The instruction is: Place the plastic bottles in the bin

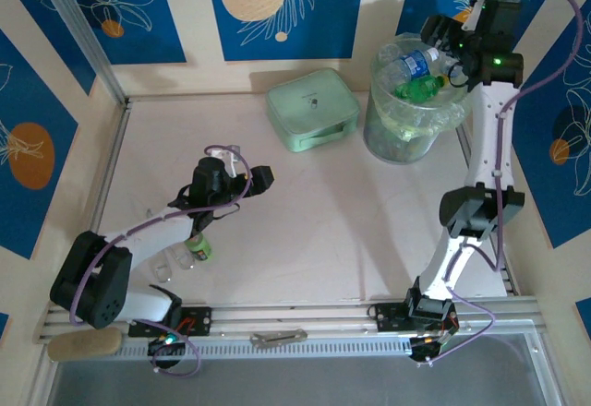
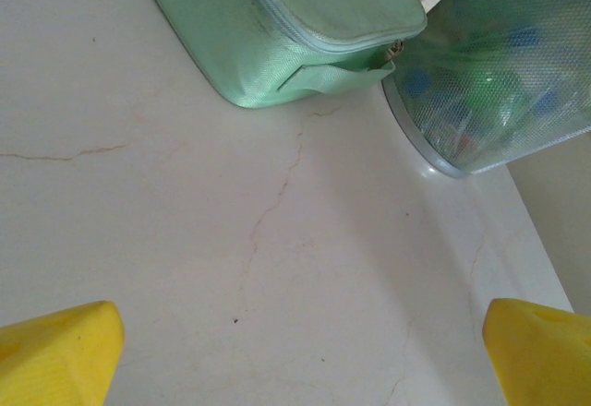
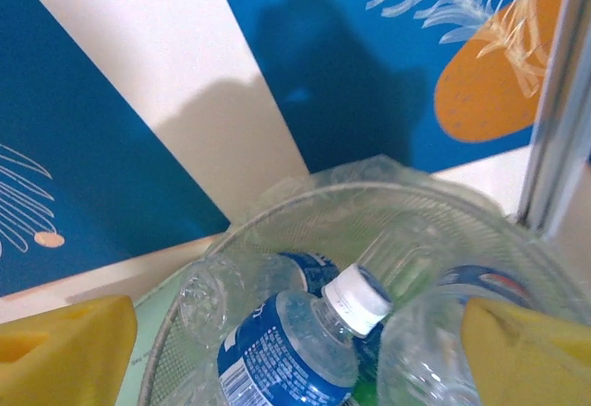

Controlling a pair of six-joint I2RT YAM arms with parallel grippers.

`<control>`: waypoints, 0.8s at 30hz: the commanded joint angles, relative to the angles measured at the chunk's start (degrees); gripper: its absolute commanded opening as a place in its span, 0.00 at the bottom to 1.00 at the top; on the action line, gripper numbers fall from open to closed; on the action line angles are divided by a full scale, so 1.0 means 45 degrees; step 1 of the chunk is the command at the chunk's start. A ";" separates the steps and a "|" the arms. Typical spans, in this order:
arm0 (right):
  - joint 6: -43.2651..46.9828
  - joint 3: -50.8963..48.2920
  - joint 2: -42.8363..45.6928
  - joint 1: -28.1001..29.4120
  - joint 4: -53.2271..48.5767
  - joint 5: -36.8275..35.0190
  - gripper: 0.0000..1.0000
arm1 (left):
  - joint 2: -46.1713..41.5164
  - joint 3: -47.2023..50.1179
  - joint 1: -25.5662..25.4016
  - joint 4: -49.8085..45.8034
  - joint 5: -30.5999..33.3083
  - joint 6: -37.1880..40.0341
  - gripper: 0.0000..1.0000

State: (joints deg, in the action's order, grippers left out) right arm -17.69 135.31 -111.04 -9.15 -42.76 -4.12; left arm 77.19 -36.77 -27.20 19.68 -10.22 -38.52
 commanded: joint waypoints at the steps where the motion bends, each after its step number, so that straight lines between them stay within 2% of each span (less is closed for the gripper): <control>1: -0.0701 0.0608 -0.0450 -0.0077 -0.1018 0.1189 0.91 | -0.0450 -0.0132 -0.0078 -0.0287 0.0202 0.0257 0.99; 9: -0.0932 -0.1164 -0.0026 -0.0057 -0.0430 0.1448 0.90 | -0.0506 -0.0126 -0.0088 -0.0359 0.0231 0.0333 0.99; 17: -0.0714 -0.1827 0.1307 0.0018 0.0038 0.1456 0.90 | -0.0802 -0.0124 -0.0059 -0.0665 0.0613 0.0498 0.99; 20: -0.0518 -0.3310 0.2595 0.0117 0.0635 0.1312 0.91 | -0.1044 -0.0326 -0.0049 -0.1176 0.1053 0.0820 0.99; 24: -0.0515 -0.6775 0.5155 0.0212 0.2028 0.1160 0.93 | -0.1610 -0.0644 0.0124 -0.2244 0.1880 0.1708 0.99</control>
State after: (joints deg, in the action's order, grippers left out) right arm -20.78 111.94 -94.91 -8.62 -38.83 0.64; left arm 72.66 -37.28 -27.14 13.65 -5.67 -34.94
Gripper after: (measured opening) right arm 0.925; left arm 0.994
